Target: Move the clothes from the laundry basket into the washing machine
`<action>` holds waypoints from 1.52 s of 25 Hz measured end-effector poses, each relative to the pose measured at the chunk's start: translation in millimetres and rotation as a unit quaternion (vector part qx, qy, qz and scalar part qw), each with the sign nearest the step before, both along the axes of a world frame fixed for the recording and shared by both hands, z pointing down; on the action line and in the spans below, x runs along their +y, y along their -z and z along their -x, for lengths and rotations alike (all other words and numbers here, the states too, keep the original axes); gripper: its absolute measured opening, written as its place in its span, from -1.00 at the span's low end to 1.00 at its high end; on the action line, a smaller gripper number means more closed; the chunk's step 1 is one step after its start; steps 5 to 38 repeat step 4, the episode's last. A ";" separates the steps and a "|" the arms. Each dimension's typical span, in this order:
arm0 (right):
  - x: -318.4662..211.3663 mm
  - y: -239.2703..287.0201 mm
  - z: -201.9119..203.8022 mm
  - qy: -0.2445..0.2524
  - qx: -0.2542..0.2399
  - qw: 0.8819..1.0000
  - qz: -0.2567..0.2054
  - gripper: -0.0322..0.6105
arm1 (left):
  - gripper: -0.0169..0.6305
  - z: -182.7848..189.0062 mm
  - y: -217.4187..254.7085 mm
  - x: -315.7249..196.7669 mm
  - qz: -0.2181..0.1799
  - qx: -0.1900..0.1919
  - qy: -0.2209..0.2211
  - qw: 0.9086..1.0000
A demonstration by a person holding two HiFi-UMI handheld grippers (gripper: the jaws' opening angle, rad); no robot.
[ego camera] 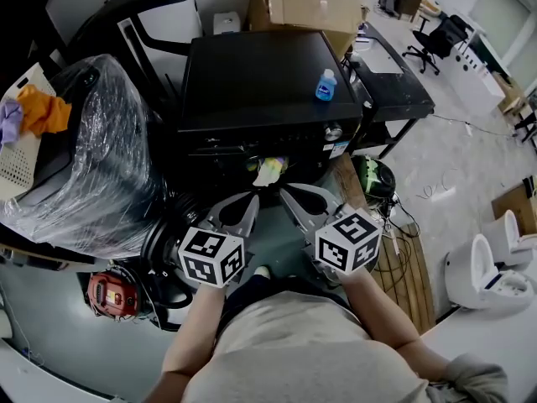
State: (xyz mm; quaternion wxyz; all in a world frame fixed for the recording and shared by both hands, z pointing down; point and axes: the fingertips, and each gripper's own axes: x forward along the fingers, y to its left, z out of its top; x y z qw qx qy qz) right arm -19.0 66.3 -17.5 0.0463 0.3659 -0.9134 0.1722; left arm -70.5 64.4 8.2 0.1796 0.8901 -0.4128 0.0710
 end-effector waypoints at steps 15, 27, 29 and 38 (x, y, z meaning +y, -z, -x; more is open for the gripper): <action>3.4 -0.6 0.0 0.002 -0.007 1.000 0.005 -0.82 | -0.94 -1.0 -3.3 3.2 0.006 0.000 -0.003 1.000; 3.4 -0.6 0.0 0.002 -0.007 1.000 0.005 -0.82 | -0.94 -1.0 -3.3 3.2 0.006 0.000 -0.003 1.000; 3.4 -0.6 0.0 0.002 -0.007 1.000 0.005 -0.82 | -0.94 -1.0 -3.3 3.2 0.006 0.000 -0.003 1.000; 3.4 -0.6 0.0 0.002 -0.007 1.000 0.005 -0.82 | -0.94 -1.0 -3.3 3.2 0.006 0.000 -0.003 1.000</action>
